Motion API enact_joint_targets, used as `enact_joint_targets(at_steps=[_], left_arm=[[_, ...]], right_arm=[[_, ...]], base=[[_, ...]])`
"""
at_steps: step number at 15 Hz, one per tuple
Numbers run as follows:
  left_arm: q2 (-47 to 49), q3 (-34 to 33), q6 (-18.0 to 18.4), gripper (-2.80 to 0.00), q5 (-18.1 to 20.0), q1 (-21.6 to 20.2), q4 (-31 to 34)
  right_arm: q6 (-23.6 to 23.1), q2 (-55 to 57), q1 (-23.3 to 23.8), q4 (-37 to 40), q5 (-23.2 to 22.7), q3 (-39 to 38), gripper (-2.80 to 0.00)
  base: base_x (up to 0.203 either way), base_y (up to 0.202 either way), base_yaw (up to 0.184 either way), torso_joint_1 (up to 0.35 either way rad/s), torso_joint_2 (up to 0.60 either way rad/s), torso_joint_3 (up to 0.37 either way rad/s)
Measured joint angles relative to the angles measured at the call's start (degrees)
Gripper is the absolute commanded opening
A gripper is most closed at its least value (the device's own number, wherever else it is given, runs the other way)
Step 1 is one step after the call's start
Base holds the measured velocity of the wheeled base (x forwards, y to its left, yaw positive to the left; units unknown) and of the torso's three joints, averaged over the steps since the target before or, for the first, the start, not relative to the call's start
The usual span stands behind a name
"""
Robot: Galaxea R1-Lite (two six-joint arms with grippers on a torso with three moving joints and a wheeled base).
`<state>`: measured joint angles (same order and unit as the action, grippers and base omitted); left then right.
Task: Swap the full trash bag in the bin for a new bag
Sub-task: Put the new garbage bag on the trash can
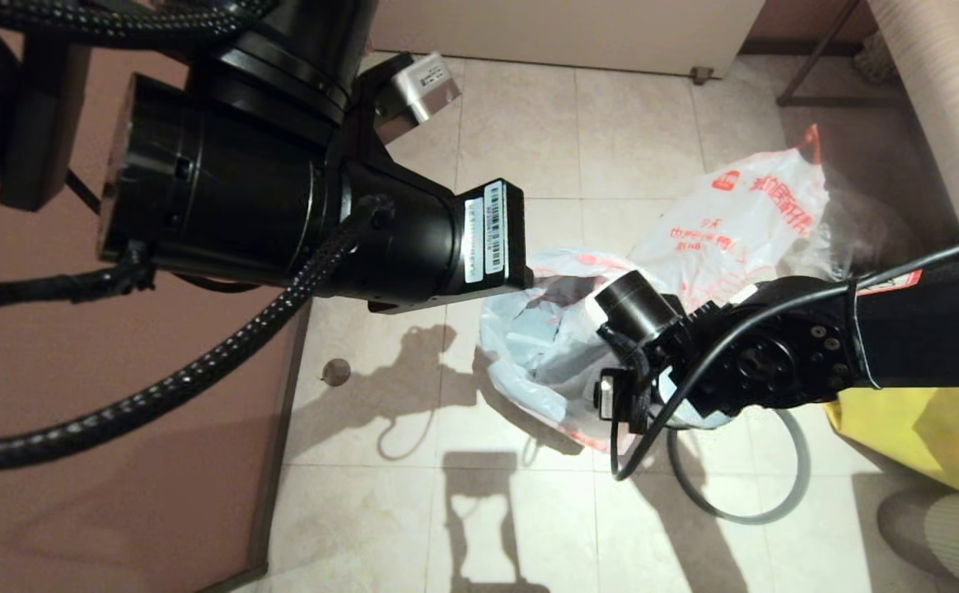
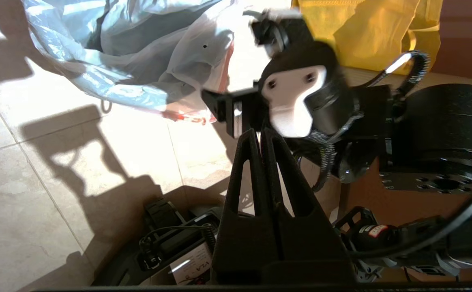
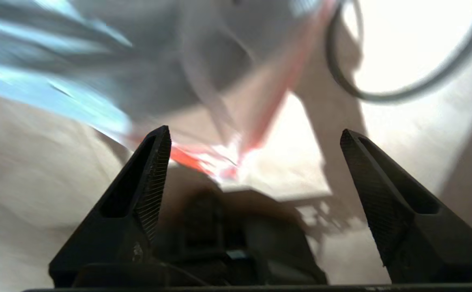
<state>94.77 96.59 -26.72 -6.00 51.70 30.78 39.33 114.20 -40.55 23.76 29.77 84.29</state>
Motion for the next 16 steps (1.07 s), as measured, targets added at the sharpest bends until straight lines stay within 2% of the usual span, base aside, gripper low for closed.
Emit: enact_joint_targets(at_steps=[3, 5, 6, 10, 12, 13, 16], left_arm=[[0.75, -0.06, 0.01, -2.80, -0.01, 0.44, 0.00], [1.08, -0.09, -0.01, -2.80, -0.01, 0.48, 0.00], [1.17, -0.09, 0.00, -2.80, 0.00, 0.50, -0.02], [1.38, -0.15, -0.01, -2.80, -0.01, 0.52, -0.02], [1.55, -0.04, 0.01, -2.80, -0.27, 0.52, -0.02], [1.85, 0.08, -0.04, -2.80, -1.27, 0.52, -0.14], [2.75, -0.49, -0.21, -2.80, -5.91, 1.08, -5.89]], right_arm=[[1.02, 0.55, 1.79, -2.46, 1.58, -3.06, 0.00], [2.40, -0.32, 3.15, -4.37, -0.59, -4.40, 0.00], [2.23, -0.99, 3.55, -5.51, -2.16, -5.37, -2.80], [0.26, -6.51, 6.50, -6.03, -2.64, -11.84, -2.80], [-1.87, -10.52, 9.19, -5.88, -1.47, -18.83, -2.80], [-3.25, -11.87, 11.76, -5.83, -0.87, -22.15, -2.80], [-9.82, -13.02, 24.42, -9.33, -2.31, -28.65, -2.80]], base=[[0.000, 0.000, 0.000, 0.000, 0.00, 0.000], [0.000, 0.000, 0.000, 0.000, 0.00, 0.000], [0.000, 0.000, 0.000, 0.000, 0.00, 0.000], [0.000, 0.000, 0.000, 0.000, 0.00, 0.000], [0.000, 0.000, 0.000, 0.000, 0.00, 0.000], [0.000, 0.000, 0.000, 0.000, 0.00, 0.000], [0.000, 0.000, 0.000, 0.000, 0.00, 0.000]])
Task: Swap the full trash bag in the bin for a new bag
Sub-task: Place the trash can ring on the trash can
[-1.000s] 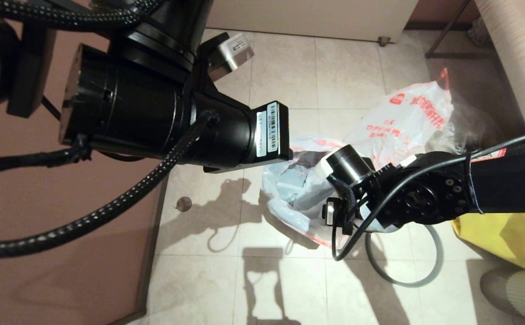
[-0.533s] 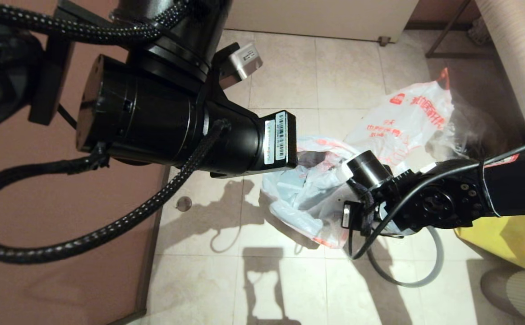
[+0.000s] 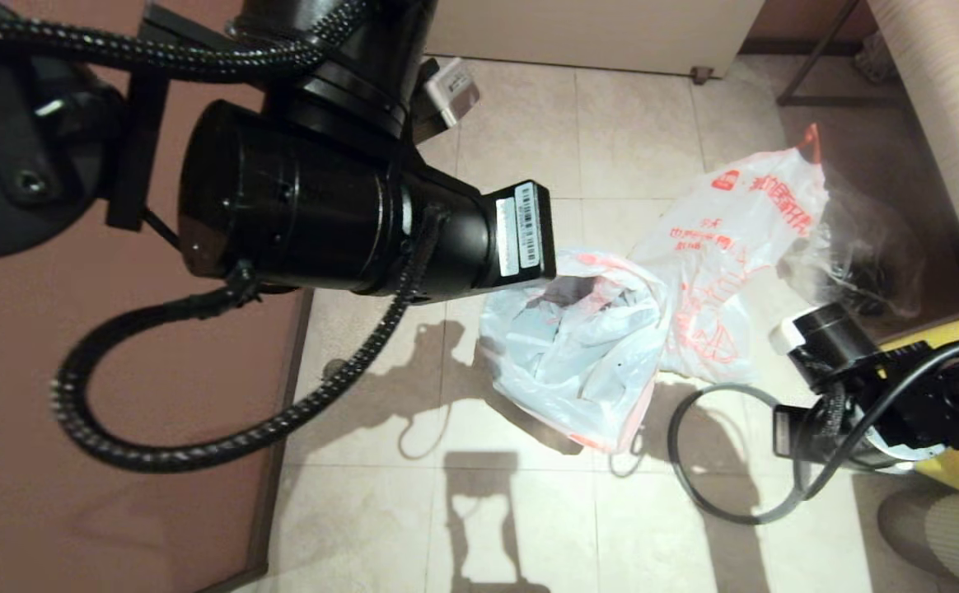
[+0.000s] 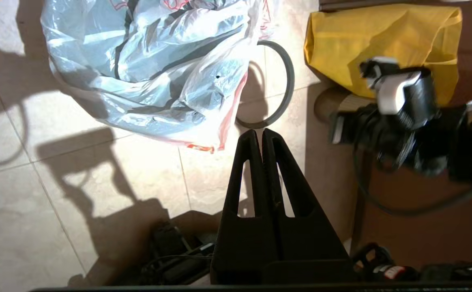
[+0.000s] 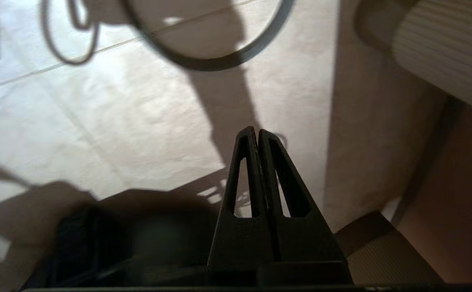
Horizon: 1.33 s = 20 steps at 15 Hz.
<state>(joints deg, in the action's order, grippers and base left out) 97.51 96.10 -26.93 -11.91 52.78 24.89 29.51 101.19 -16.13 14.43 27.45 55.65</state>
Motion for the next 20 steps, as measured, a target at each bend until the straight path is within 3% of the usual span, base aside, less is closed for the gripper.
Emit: enact_joint_targets(at_steps=[3, 6, 9, 11, 12, 15, 20], left_arm=[[1.06, -0.93, 0.19, -2.80, -0.65, 0.49, -0.71], [2.44, -0.74, 0.19, -2.80, -0.66, 0.42, -0.73], [4.39, -0.01, 0.17, -2.80, -0.77, -0.19, -0.75], [5.50, 0.23, 0.17, -2.80, -0.86, -0.36, -0.76], [6.01, 0.26, 0.17, -2.80, -0.86, -0.36, -0.77], [7.73, 0.49, 0.19, -2.80, -0.93, -0.33, -0.84], [10.10, 1.38, 0.22, -2.80, -2.90, -1.04, -1.04]], right_arm=[[-14.67, 5.53, 13.47, -10.67, -5.76, -2.59, -2.80], [-32.83, 15.09, 23.10, -21.93, -9.73, -1.60, -2.80], [-49.07, 25.59, 28.75, -29.73, -13.88, 2.12, -2.80], [-55.69, 31.55, 29.92, -33.54, -18.59, 5.30, -2.80], [-57.63, 34.24, 30.10, -34.45, -20.67, 6.86, 0.00], [-59.06, 40.05, 30.62, -35.45, -27.42, 10.61, 0.00], [-59.91, 47.44, 33.57, -35.65, -33.35, 21.04, 0.00]], base=[[0.000, 0.000, 0.000, 0.000, 0.00, 0.000], [0.000, 0.000, 0.000, 0.000, 0.00, 0.000], [0.000, 0.000, 0.000, 0.000, 0.00, 0.000], [0.000, 0.000, 0.000, 0.000, 0.00, 0.000], [0.000, 0.000, 0.000, 0.000, 0.00, 0.000], [0.000, 0.000, 0.000, 0.000, 0.00, 0.000], [0.000, 0.000, 0.000, 0.000, 0.00, 0.000]])
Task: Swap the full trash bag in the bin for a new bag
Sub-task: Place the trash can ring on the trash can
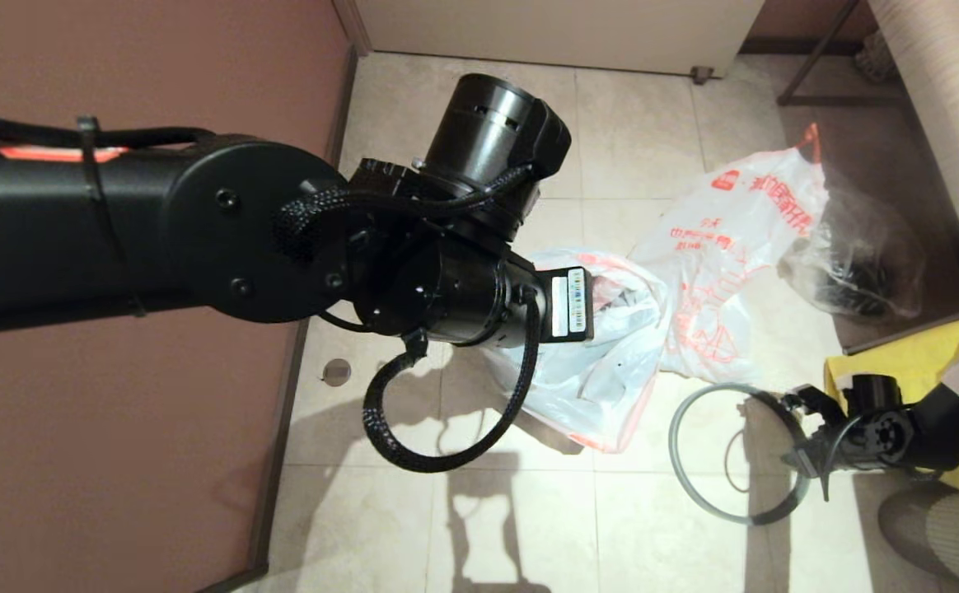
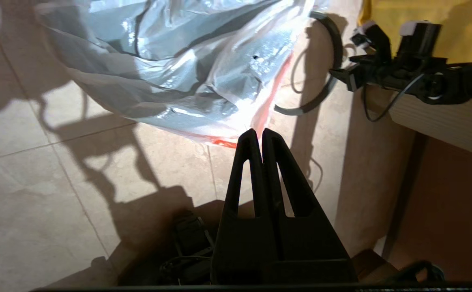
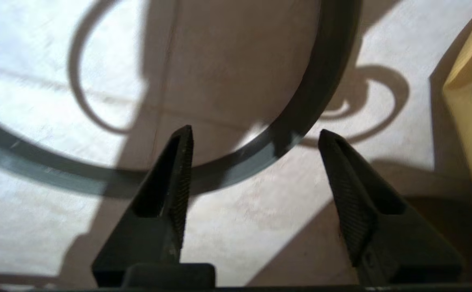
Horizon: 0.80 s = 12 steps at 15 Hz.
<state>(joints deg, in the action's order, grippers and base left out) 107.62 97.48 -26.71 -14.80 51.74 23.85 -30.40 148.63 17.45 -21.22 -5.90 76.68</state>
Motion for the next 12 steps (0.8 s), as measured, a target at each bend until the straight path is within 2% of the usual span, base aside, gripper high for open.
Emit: enact_joint_targets(at_steps=[3, 4, 6, 9, 12], left_arm=[[1.75, 1.19, 0.00, -2.80, -1.97, -0.74, -0.01], [2.25, 1.44, -0.09, -2.80, -1.98, -0.83, 0.01], [2.73, 2.02, -0.22, -2.80, -2.33, -0.99, 0.02], [3.22, 2.95, -0.33, -2.80, -2.92, -2.02, 0.07], [3.18, 3.16, -0.40, -2.80, -2.95, -2.18, 0.09]], right_arm=[[-2.24, 4.62, 2.02, 0.54, -1.79, 7.15, 0.00], [-2.56, 5.87, 2.50, 1.29, -2.26, 9.58, -2.80], [-2.91, 7.94, 3.16, 4.63, -2.86, 14.90, -2.80], [-3.09, 10.61, 3.72, 15.04, -2.85, 23.15, -2.80], [-3.08, 12.63, 3.96, 21.36, -2.66, 27.67, -2.80]], base=[[0.000, 0.000, 0.000, 0.000, 0.00, 0.000], [0.000, 0.000, 0.000, 0.000, 0.00, 0.000], [0.000, 0.000, 0.000, 0.000, 0.00, 0.000], [0.000, 0.000, 0.000, 0.000, 0.00, 0.000], [0.000, 0.000, 0.000, 0.000, 0.00, 0.000]])
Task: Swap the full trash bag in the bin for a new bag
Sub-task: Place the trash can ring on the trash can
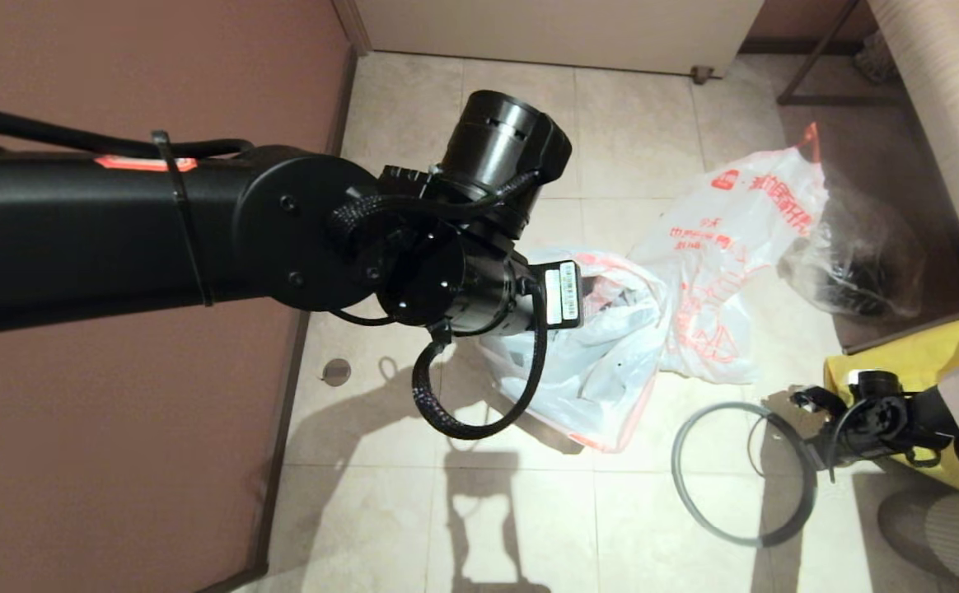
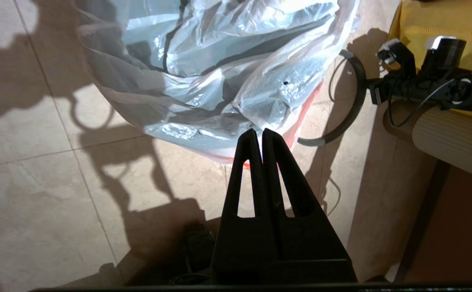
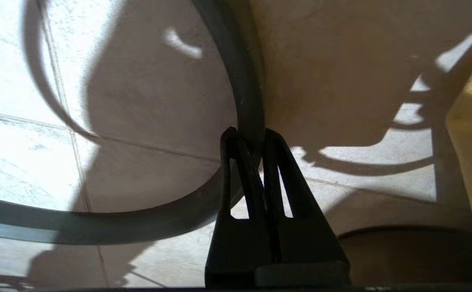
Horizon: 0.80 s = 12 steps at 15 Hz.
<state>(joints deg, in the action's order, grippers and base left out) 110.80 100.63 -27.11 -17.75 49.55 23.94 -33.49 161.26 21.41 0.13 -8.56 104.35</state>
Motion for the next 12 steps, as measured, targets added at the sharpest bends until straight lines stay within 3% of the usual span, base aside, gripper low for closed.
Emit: enact_joint_targets(at_steps=[3, 7, 12], left_arm=[[-0.79, 0.00, 0.00, -2.80, 0.04, -0.05, 0.06], [-3.61, -0.85, -0.26, -2.80, 0.19, 1.28, 0.20], [-7.65, -0.17, -2.38, -2.80, 0.56, 1.40, 0.30]], right_arm=[[0.29, -0.55, -0.09, -0.06, -0.10, -1.31, -2.80], [1.38, -11.86, 0.23, -1.68, -0.52, -17.01, -2.80], [6.52, -33.43, 0.31, -4.86, 4.63, -34.78, -2.80]], base=[[0.000, 0.000, 0.000, 0.000, 0.00, 0.000], [0.000, 0.000, 0.000, 0.000, 0.00, 0.000], [0.000, 0.000, 0.000, 0.000, 0.00, 0.000]])
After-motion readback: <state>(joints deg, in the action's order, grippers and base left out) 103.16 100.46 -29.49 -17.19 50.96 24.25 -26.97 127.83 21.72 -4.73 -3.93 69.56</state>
